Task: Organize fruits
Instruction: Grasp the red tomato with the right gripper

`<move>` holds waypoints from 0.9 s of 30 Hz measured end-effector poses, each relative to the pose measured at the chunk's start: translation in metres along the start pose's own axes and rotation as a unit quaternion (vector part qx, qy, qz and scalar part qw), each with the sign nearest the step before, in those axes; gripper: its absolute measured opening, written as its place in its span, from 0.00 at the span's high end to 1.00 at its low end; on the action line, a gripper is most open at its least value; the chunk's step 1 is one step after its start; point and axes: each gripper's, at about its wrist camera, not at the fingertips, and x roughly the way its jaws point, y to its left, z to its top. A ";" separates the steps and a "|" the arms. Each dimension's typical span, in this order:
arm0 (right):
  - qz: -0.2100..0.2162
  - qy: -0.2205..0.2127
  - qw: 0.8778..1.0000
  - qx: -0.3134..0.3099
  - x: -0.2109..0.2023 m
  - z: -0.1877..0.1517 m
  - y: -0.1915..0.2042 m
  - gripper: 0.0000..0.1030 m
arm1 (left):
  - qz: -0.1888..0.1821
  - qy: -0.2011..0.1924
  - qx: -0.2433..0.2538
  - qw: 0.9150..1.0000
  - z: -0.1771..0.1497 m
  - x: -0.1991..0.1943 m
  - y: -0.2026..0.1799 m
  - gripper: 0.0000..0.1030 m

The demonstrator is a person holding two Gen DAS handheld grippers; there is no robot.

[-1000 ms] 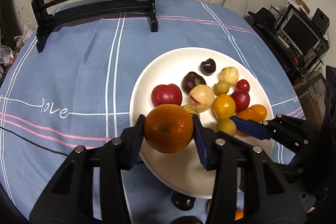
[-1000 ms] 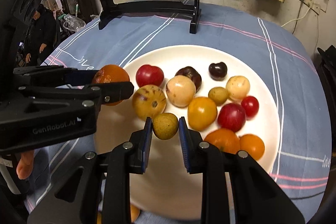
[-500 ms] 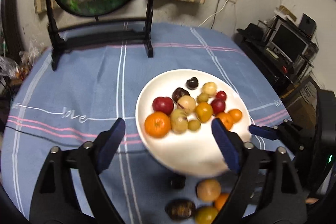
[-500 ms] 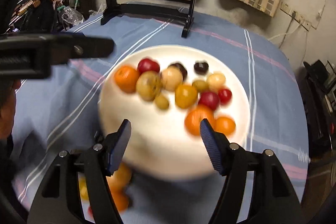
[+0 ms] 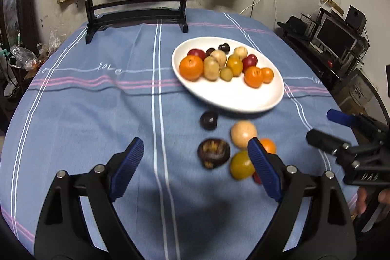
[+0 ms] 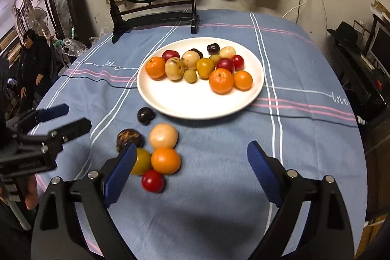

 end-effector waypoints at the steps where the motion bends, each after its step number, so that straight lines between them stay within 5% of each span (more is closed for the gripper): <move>1: 0.002 0.001 1.000 0.001 -0.001 -0.002 0.001 0.11 | 0.002 0.001 -0.002 1.000 -0.004 -0.002 0.002 0.14; 11: 0.046 0.036 0.998 -0.020 0.016 -0.046 0.037 0.13 | 0.021 0.007 -0.033 0.999 -0.026 -0.012 0.031 0.14; 15: 0.053 0.069 0.996 -0.021 0.039 -0.053 0.044 0.56 | 0.021 0.015 -0.044 0.999 -0.035 -0.010 0.040 0.14; 27: 0.045 0.072 0.996 -0.019 0.062 -0.052 0.041 0.71 | 0.029 0.030 -0.008 0.999 -0.035 0.003 0.034 0.14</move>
